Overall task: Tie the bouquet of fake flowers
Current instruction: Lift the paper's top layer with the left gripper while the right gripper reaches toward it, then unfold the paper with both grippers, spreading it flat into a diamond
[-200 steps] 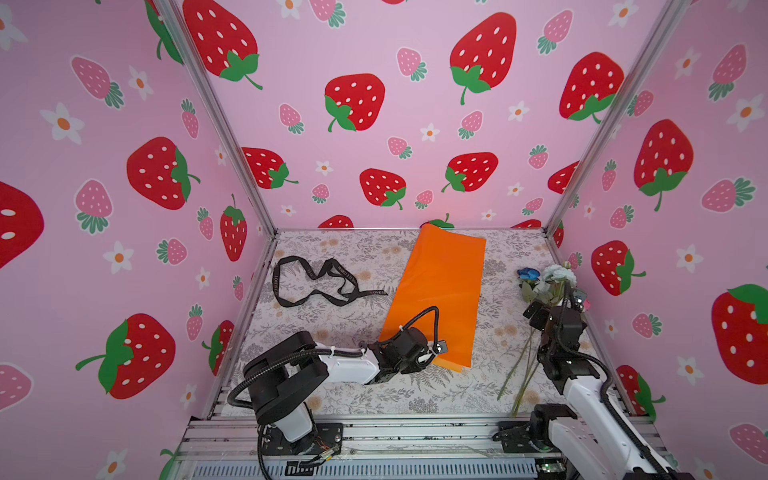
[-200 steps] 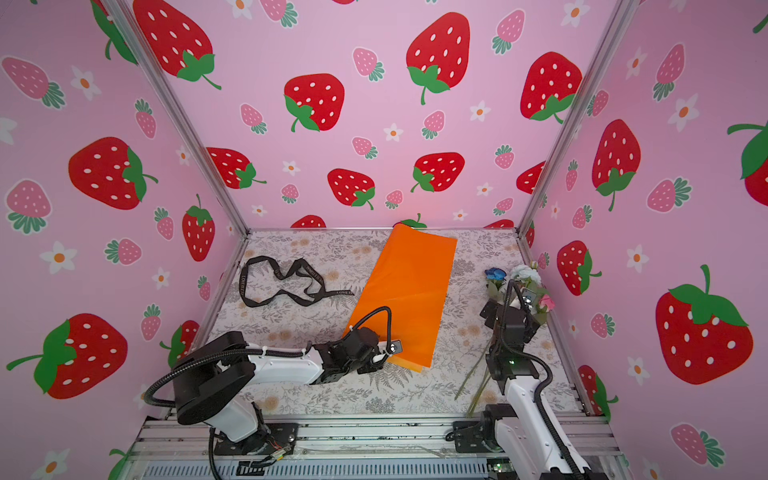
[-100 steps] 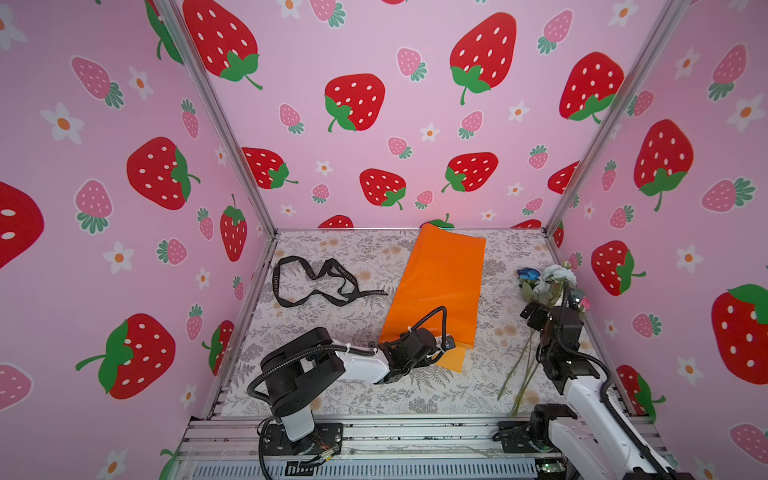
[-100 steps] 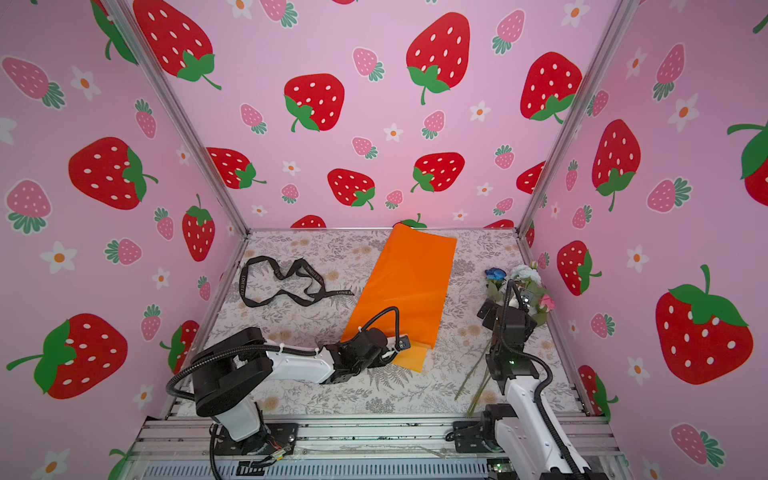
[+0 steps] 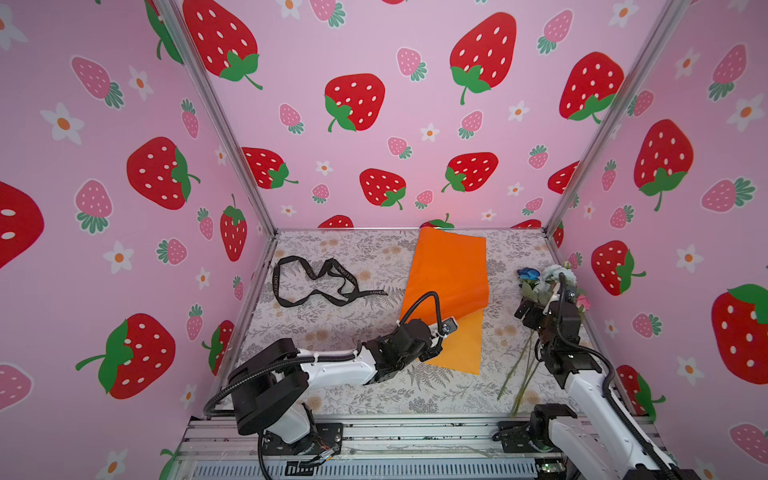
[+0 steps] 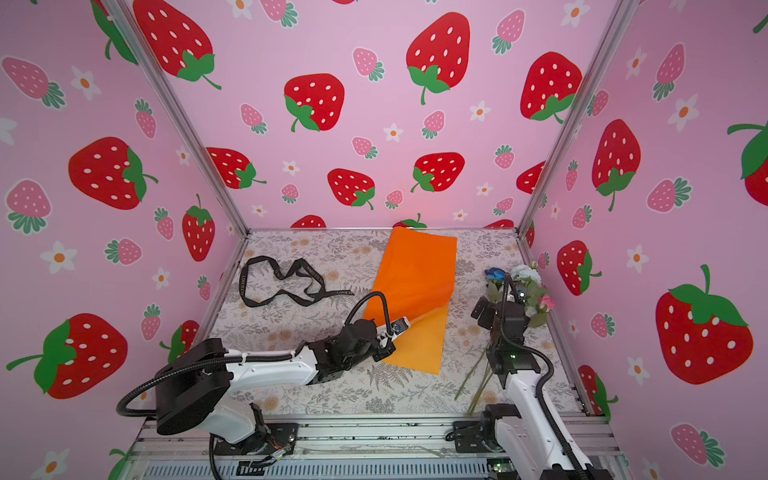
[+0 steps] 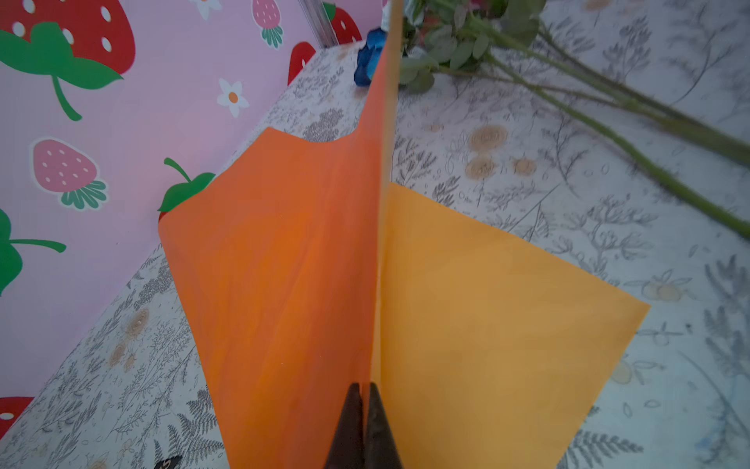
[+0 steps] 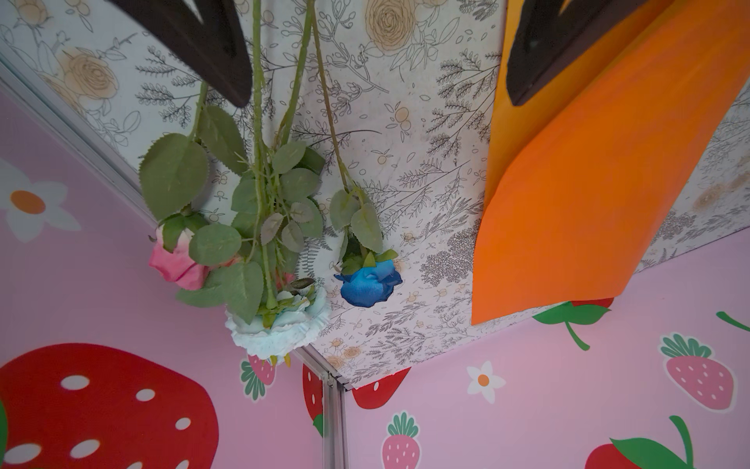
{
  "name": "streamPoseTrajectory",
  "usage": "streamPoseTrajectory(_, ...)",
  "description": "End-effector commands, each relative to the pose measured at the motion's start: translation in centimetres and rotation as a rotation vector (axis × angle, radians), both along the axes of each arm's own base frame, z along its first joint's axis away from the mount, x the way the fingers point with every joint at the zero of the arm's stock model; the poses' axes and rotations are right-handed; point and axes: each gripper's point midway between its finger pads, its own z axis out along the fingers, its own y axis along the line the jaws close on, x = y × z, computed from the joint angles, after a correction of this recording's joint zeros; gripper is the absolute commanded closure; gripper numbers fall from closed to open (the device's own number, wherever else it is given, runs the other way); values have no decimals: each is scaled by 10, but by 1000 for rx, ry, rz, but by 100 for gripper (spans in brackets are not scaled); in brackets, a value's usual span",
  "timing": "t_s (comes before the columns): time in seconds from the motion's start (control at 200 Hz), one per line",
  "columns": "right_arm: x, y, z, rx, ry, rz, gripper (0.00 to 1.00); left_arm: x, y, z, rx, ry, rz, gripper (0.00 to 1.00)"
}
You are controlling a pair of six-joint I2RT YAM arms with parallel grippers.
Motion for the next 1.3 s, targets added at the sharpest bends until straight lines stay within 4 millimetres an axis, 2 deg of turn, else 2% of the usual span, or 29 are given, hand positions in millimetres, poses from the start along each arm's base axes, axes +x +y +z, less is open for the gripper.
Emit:
streamPoseTrajectory(0.0, -1, 5, -11, 36, 71, 4, 0, -12, -3, 16, -116, 46, -24, 100)
streamPoseTrajectory(0.08, 0, 8, -20, 35, 114, 24, 0, -13, 3, 28, -154, 41, -8, 100)
streamPoseTrajectory(0.1, 1, 10, -29, 35, 147, 33, 0, -12, 5, 30, -163, 39, 0, 100)
streamPoseTrajectory(0.17, 4, 26, -37, 58, 171, 108, 9, -11, 10, 37, -192, 36, 24, 100)
streamPoseTrajectory(0.32, 5, 77, -47, 111, 191, 288, 28, -11, 16, 44, -264, 58, 63, 100)
streamPoseTrajectory(0.445, 3, 119, -60, 109, 219, 385, 36, -9, 24, 51, -345, 76, 111, 100)
streamPoseTrajectory(0.605, 6, 156, -87, 100, 295, 458, 47, -6, 35, 54, -395, 80, 167, 100)
streamPoseTrajectory(0.745, 15, 171, -109, 90, 363, 476, 53, -2, 52, 56, -438, 88, 225, 100)
streamPoseTrajectory(0.88, 15, 178, -126, 86, 417, 477, 57, 10, 81, 54, -511, 122, 321, 100)
streamPoseTrajectory(0.98, 9, 177, -138, 77, 458, 466, 57, 22, 109, 50, -578, 161, 399, 100)
streamPoseTrajectory(1.076, 2, 173, -149, 57, 503, 441, 57, 32, 132, 37, -598, 201, 460, 100)
streamPoseTrajectory(1.166, -6, 171, -160, 32, 548, 427, 58, 38, 151, 28, -618, 224, 515, 100)
streamPoseTrajectory(1.296, -20, 171, -170, -6, 609, 422, 60, 43, 177, 24, -645, 215, 587, 100)
